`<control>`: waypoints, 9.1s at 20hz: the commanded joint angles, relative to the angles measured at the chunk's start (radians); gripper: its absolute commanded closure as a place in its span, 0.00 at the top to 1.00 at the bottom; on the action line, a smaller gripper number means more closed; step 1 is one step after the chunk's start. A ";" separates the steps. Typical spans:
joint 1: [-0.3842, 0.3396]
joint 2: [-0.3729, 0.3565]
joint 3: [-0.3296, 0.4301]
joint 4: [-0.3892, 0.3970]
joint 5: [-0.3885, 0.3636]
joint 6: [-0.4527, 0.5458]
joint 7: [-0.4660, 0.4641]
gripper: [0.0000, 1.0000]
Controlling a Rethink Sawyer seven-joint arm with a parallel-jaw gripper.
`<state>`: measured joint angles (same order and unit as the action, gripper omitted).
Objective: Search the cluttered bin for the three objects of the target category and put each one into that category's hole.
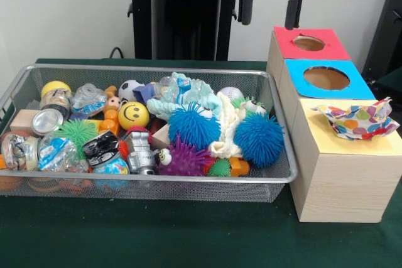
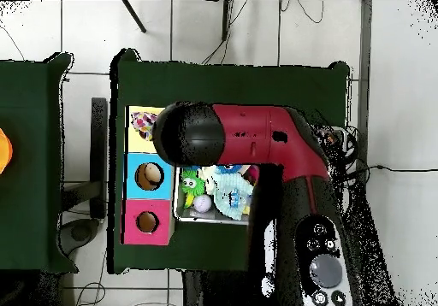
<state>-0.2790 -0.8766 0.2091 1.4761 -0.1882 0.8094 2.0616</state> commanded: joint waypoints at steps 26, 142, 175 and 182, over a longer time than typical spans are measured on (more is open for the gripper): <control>-0.084 -0.179 0.222 0.163 0.005 0.235 -0.207 1.00; -0.150 0.163 0.027 0.625 -0.516 -0.590 0.113 1.00; -0.138 0.357 -0.132 0.562 -0.513 -0.802 0.023 1.00; -0.183 0.281 -0.055 0.553 -0.476 -0.683 -0.030 1.00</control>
<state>-0.3822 -0.6560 0.1166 2.1389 -0.6508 -0.0518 2.0616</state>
